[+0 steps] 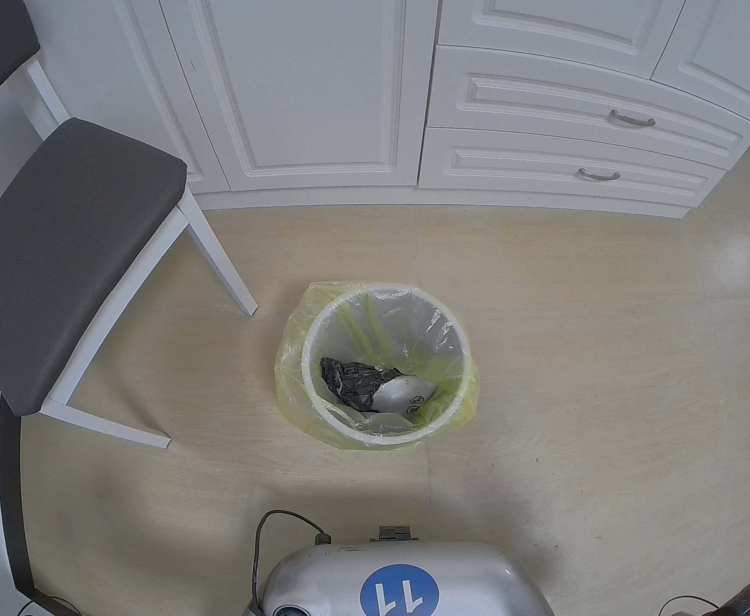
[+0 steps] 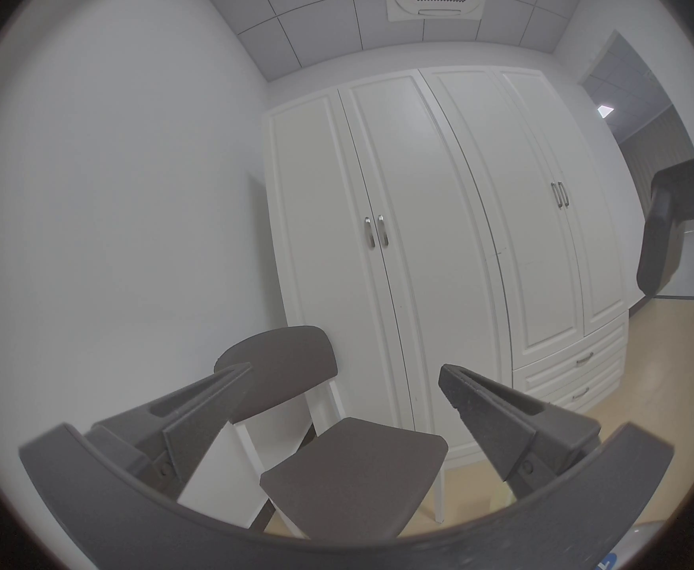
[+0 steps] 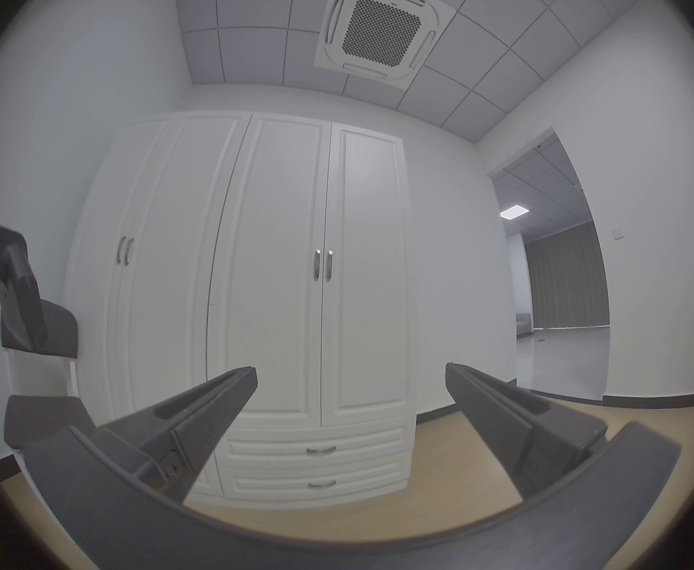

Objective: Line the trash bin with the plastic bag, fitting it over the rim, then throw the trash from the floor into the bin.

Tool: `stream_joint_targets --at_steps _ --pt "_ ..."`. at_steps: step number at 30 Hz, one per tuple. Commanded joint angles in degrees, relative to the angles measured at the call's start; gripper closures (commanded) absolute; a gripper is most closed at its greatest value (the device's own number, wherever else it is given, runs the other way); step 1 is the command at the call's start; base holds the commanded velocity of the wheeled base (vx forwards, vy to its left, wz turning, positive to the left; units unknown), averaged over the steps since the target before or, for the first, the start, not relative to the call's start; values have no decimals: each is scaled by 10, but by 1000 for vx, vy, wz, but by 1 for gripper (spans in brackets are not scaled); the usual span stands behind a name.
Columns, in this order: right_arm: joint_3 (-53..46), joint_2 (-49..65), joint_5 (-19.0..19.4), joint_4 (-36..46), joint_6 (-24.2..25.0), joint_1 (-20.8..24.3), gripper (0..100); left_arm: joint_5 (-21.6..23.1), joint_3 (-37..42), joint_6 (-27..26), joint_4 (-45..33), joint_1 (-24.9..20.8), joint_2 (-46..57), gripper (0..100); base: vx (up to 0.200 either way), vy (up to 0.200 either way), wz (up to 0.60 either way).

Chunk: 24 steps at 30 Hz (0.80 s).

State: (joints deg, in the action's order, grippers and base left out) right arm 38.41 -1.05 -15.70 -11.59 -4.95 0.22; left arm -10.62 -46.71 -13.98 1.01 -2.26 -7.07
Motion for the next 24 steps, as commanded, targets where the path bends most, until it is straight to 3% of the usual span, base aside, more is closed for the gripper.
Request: stream_joint_targets --at_steps 1,6,10,15,18,24 --pt "-55 10 -3 0 13 0 0 0 29 8 -8 8 42 0 0 0 0" --pt "-114 10 -2 -1 47 0 0 5 62 44 -9 17 62 0 0 0 0" --pt "-199 10 6 -36 77 0 0 4 185 58 27 21 71 0 0 0 0" --pt "-297 10 36 -132 79 0 0 32 347 92 165 21 68 0 0 0 0" --pt "-329 10 43 -161 77 0 0 68 418 120 174 21 68 0 0 0 0" --pt "-360 10 45 -161 74 0 0 74 466 163 160 21 69 0 0 0 0"
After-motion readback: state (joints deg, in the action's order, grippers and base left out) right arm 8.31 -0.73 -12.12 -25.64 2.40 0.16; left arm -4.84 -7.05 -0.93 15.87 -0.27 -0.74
